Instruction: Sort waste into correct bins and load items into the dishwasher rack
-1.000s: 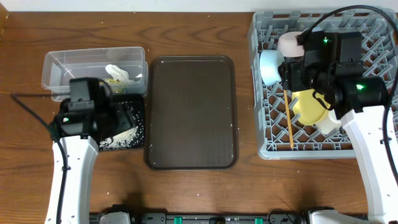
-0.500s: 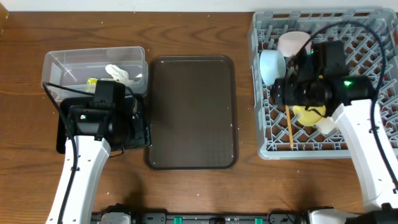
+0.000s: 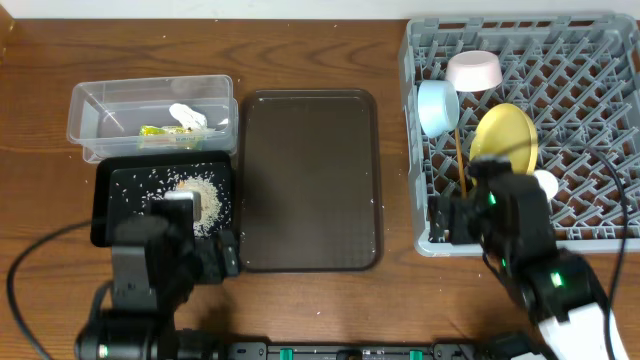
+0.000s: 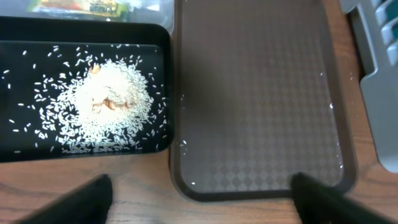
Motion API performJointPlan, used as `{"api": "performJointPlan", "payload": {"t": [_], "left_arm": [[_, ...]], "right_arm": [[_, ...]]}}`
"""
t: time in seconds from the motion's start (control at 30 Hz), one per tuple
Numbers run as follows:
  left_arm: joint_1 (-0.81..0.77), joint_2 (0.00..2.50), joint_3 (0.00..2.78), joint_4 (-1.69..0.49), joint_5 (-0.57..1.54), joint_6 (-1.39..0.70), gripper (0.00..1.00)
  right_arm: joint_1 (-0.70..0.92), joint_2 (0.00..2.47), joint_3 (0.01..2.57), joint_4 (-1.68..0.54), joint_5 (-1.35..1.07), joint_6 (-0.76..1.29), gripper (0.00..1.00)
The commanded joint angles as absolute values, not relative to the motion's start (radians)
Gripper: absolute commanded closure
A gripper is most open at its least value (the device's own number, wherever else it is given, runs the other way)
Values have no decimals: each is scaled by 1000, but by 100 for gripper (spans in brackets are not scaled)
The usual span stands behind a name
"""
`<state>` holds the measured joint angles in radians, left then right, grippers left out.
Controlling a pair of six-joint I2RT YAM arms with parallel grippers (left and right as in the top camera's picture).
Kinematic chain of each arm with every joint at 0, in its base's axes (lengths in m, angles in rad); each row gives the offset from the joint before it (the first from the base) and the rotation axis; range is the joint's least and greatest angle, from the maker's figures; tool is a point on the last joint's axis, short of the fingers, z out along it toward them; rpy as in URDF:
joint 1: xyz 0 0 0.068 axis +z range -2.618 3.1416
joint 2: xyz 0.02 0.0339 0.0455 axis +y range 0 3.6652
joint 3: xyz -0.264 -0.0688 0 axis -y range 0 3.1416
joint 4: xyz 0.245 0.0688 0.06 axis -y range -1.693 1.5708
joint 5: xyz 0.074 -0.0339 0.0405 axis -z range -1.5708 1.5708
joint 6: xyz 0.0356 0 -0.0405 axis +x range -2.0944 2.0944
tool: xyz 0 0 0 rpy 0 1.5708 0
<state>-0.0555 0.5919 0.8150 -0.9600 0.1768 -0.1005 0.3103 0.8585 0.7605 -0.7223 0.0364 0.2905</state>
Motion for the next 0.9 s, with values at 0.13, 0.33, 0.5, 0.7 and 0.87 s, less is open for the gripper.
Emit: {"api": "performJointPlan", "payload": {"t": [0.13, 0.33, 0.5, 0.7, 0.87], "left_arm": [[-59, 525, 762, -902, 172, -90, 2], [-59, 527, 762, -915, 172, -90, 2], [-59, 527, 762, -915, 172, -90, 1], [-59, 527, 762, -915, 172, -90, 1], [-59, 527, 762, -915, 172, -90, 1]], "right_arm": [[321, 696, 664, -732, 127, 347, 1], [321, 694, 663, -760, 127, 347, 1], [321, 694, 663, -760, 127, 347, 1], [321, 694, 663, -759, 127, 347, 1], [321, 694, 664, -767, 127, 347, 1]]}}
